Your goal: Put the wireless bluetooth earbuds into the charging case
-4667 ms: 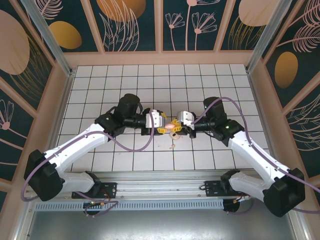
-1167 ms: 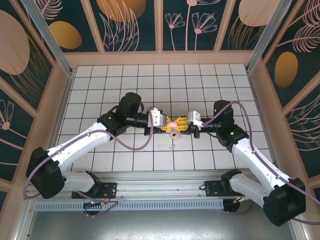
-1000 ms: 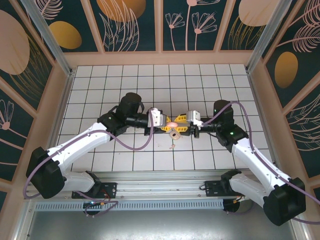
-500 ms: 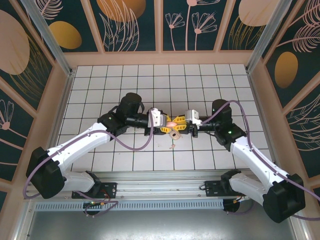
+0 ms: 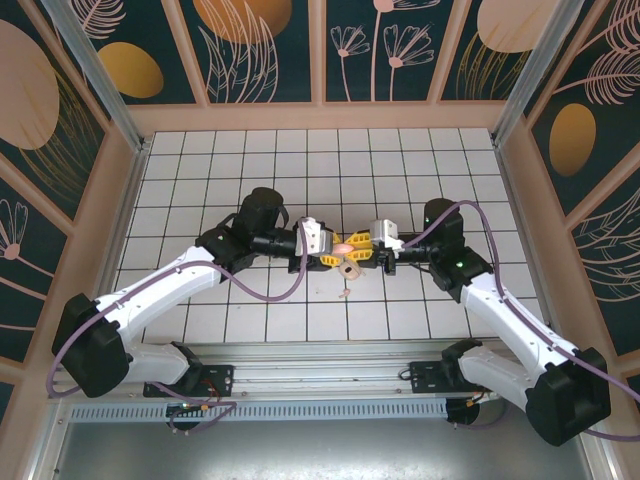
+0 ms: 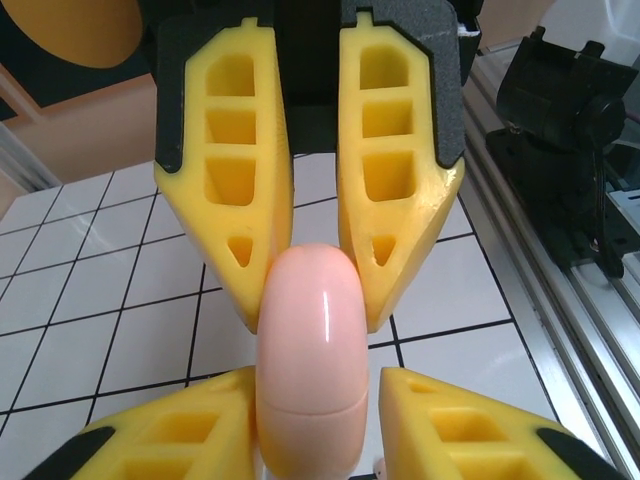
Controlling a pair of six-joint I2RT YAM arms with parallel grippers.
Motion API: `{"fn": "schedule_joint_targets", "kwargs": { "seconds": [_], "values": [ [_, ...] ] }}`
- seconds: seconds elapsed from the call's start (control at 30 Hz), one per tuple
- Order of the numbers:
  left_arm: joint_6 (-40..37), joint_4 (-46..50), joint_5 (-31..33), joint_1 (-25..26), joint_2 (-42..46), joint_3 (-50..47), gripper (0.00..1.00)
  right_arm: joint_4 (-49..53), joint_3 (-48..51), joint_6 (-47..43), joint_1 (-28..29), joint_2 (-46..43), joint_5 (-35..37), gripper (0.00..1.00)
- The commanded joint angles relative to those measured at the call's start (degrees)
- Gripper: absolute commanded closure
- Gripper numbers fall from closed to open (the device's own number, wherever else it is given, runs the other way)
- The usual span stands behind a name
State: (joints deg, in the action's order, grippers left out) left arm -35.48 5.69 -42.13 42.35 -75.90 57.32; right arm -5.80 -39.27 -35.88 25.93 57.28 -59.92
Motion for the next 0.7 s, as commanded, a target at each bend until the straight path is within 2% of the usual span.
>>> {"fn": "schedule_joint_targets", "kwargs": {
  "seconds": [0.0,0.17,0.33,0.67],
  "values": [
    [0.57,-1.47,-0.81,0.19,0.06,-0.37,0.69,-1.48,-1.06,-0.36,0.34,-1.04,-0.94,0.83],
    [0.33,-1.04,-0.50,0.19,-0.04,-0.30,0.74,-2.15,-0.90,0.01,0.33,-1.28,-0.76,0.82],
    [0.33,-0.85,-0.96,0.19,0.04,-0.05,0.75,-5.23,-0.01,2.99,0.32,-1.20,2.30,0.67],
    [1.18,-1.09,-0.95,0.14,0.39,-0.77,0.75,-9.20,0.77,5.29,-0.33,-2.30,7.30,0.66]
  ]
}}
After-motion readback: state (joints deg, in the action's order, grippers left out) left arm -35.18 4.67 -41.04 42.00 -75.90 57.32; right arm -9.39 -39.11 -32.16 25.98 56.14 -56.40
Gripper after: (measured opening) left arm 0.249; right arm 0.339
